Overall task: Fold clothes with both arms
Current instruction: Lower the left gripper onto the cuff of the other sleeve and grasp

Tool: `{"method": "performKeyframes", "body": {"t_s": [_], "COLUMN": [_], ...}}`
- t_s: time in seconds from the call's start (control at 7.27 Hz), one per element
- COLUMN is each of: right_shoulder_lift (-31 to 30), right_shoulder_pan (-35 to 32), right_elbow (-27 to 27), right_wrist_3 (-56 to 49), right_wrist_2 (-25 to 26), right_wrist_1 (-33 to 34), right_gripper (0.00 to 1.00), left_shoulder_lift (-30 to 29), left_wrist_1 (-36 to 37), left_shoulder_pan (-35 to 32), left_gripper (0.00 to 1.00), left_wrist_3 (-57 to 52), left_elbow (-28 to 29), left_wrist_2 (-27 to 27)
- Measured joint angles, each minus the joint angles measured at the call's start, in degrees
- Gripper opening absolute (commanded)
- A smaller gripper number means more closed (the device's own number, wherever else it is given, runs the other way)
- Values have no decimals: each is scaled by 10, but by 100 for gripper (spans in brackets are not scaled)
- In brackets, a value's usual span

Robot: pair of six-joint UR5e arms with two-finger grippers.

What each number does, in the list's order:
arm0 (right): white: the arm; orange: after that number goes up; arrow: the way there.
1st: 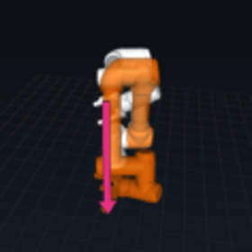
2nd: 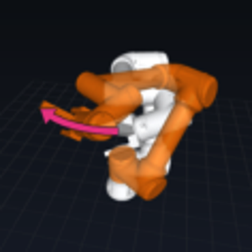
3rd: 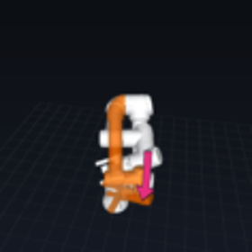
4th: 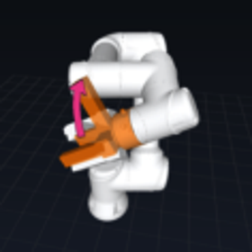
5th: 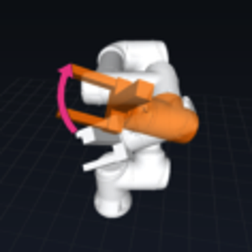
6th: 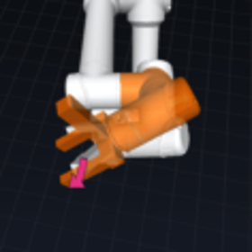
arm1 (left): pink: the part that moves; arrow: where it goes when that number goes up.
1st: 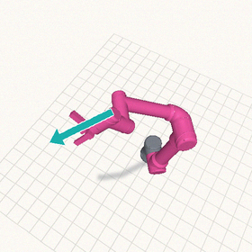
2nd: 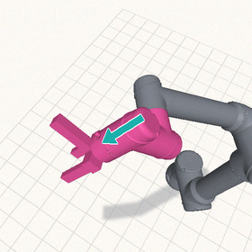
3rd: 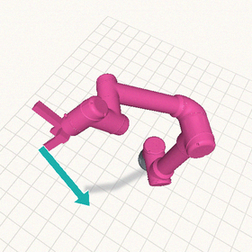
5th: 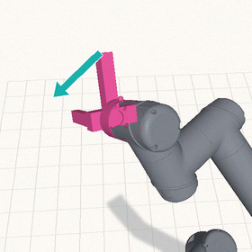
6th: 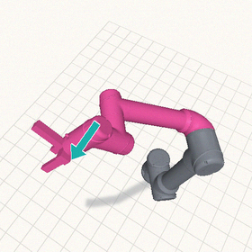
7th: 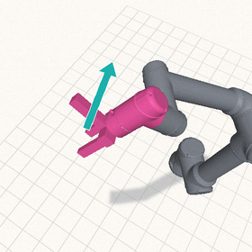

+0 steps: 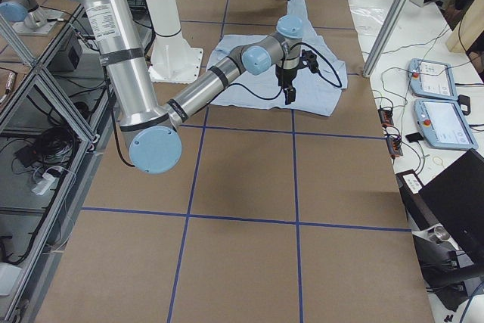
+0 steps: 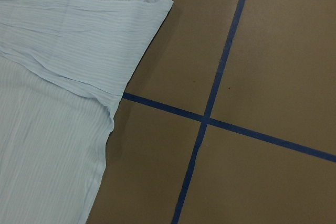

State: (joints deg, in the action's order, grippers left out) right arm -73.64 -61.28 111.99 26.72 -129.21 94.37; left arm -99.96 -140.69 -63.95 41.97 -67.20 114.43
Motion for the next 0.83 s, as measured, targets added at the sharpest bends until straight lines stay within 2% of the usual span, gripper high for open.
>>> {"method": "performKeyframes", "body": {"t_s": [0.83], "right_shoulder_lift": [-4], "right_shoulder_pan": [-3], "right_elbow": [9], "right_wrist_3": [0], "right_wrist_2": [-3], "right_wrist_1": [2], "right_gripper": [100], "left_shoulder_lift": [-14], "left_wrist_1": [3], "left_shoulder_pan": [-10], "left_gripper": [57], "left_wrist_3": [-5], "left_elbow": [19], "left_wrist_2": [1]}}
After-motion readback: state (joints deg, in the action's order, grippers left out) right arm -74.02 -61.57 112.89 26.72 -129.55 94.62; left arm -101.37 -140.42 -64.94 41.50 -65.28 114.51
